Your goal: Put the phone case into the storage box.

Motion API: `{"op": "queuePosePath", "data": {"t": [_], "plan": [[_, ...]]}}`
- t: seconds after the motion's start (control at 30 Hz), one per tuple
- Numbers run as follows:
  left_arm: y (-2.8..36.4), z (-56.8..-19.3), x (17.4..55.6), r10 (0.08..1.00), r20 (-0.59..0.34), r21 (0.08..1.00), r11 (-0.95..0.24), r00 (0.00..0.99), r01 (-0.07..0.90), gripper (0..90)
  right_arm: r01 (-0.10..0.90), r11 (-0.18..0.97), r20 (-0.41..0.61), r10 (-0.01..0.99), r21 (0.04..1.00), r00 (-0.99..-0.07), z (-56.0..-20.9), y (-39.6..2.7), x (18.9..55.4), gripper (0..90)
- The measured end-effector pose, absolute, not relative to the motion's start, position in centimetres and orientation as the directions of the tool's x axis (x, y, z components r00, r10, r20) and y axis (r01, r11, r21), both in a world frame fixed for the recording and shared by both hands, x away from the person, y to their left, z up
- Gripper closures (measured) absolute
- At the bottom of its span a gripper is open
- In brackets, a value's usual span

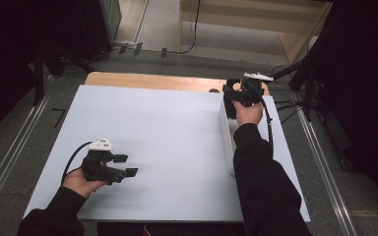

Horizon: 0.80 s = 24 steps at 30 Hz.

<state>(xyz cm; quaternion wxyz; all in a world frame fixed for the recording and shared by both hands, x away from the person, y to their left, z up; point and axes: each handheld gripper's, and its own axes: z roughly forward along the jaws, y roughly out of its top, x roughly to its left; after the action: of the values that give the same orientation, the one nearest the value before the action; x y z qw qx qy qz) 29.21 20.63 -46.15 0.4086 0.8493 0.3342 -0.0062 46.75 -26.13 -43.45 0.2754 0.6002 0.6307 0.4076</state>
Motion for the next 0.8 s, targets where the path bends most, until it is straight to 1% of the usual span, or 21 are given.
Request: {"op": "queuePosePath", "data": {"t": [0.17,0.27,0.5,0.8], "plan": [[20.6,-46.2,29.2,0.563,-0.286,0.687,-0.444,0.776,0.576,28.1,0.543,-0.067,0.165,0.977,0.837,-0.133,-43.2,-26.3,46.8,0.0],[20.6,-46.2,29.2,0.564,-0.286,0.687,-0.443,0.775,0.576,28.1,0.551,-0.061,0.157,0.979,0.833,-0.129,-43.1,-26.3,46.8,0.0],[20.6,-46.2,29.2,0.563,-0.287,0.687,-0.444,0.775,0.576,28.1,0.539,-0.078,0.17,0.978,0.839,-0.122,-42.2,-26.5,46.8,0.0],[20.7,-46.2,29.3,0.563,-0.285,0.689,-0.443,0.776,0.574,28.1,0.536,-0.043,0.134,0.982,0.843,-0.133,-40.6,-26.4,46.7,0.0]]}}
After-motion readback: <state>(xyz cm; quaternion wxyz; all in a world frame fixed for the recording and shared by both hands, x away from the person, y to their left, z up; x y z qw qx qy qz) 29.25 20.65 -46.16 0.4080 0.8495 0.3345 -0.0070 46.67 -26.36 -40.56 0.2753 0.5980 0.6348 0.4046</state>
